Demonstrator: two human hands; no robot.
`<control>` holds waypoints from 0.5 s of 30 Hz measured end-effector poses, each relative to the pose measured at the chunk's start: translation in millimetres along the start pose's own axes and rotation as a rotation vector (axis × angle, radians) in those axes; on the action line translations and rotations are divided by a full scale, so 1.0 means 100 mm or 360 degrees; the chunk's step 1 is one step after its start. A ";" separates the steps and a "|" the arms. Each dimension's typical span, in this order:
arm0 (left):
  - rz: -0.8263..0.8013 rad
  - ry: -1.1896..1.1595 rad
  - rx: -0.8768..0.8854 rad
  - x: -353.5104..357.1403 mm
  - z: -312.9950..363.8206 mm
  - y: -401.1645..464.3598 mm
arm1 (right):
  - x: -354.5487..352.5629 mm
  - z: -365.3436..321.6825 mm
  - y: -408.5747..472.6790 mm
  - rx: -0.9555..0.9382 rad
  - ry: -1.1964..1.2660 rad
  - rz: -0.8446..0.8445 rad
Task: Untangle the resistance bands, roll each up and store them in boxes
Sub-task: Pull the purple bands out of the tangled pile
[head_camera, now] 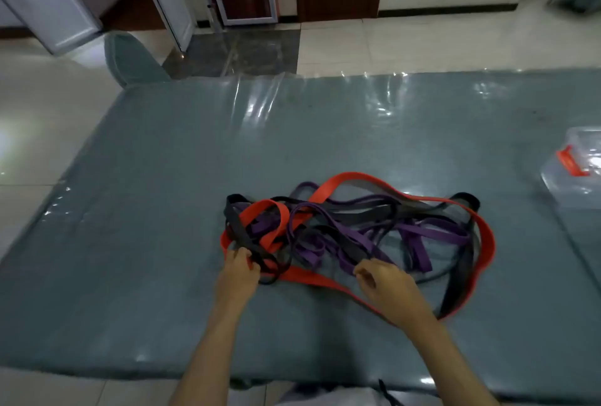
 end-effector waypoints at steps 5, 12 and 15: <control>-0.0054 0.0023 0.0061 0.14 0.05 0.35 | 0.27 -0.03 0.16 0.0101 -0.0029 -0.0015; -0.0064 -0.0017 -0.0192 0.37 -0.06 0.58 | 0.52 -0.03 0.21 0.0198 -0.0004 -0.0056; 0.0040 -0.0323 -0.0303 0.28 -0.21 0.58 | 0.61 -0.02 0.22 0.0244 0.0033 -0.0096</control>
Point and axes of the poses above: each hand's wrist, its own y-axis towards the middle knuckle, its own x-axis out of the palm, z = x × y, the point moved 9 cm from there along y, towards the middle knuckle, and after that the axes turned 15 degrees about y, right-handed, at the moved point
